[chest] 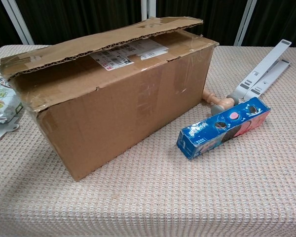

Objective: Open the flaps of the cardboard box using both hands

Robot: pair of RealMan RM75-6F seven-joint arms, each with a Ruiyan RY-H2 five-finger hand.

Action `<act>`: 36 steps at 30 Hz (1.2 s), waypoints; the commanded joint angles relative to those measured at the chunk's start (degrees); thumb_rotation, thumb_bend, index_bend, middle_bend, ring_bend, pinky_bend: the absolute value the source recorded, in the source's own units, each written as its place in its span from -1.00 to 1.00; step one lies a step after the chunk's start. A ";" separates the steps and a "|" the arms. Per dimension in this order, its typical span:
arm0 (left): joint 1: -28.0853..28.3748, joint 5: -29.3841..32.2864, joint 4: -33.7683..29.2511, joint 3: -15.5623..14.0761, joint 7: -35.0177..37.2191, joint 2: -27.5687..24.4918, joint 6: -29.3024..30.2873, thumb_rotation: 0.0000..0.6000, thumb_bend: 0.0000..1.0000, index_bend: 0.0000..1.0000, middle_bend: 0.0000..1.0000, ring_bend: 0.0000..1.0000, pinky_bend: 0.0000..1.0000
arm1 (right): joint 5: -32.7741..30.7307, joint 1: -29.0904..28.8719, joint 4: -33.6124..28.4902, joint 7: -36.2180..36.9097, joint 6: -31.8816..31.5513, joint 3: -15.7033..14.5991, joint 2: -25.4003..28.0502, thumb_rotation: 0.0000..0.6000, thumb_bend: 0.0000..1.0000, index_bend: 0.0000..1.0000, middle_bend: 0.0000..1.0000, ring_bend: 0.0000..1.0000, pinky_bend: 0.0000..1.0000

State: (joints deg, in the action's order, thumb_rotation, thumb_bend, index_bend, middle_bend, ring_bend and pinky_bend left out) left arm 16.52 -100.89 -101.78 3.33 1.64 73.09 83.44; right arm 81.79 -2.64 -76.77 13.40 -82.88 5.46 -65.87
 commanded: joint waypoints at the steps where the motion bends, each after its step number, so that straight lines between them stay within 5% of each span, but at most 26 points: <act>1: 0.30 0.21 -0.07 0.04 0.86 0.28 0.14 1.00 -1.00 -1.00 -0.89 -0.85 -0.64 | -0.22 0.00 0.00 -0.04 0.15 0.07 0.04 1.00 -0.65 -1.00 -1.00 -1.00 -1.00; 22: 2.34 0.70 0.25 0.73 0.61 3.34 0.16 1.00 -1.00 -1.00 -0.89 -0.85 -0.65 | -0.50 -0.33 0.69 0.45 1.45 -0.03 -0.06 1.00 -0.65 -1.00 -1.00 -1.00 -1.00; 36: 3.47 3.88 1.89 7.35 -6.41 9.80 4.99 1.00 -0.96 -1.00 -0.89 -0.85 -0.65 | -0.54 -0.38 1.77 1.31 1.72 -0.03 -0.57 1.00 -0.65 -1.00 -1.00 -1.00 -1.00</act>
State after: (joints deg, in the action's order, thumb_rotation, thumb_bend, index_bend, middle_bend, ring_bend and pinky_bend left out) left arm 19.59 -97.87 -100.37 9.56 -3.62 81.86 87.81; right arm 81.26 -3.02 -75.00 14.71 -81.16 5.44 -66.44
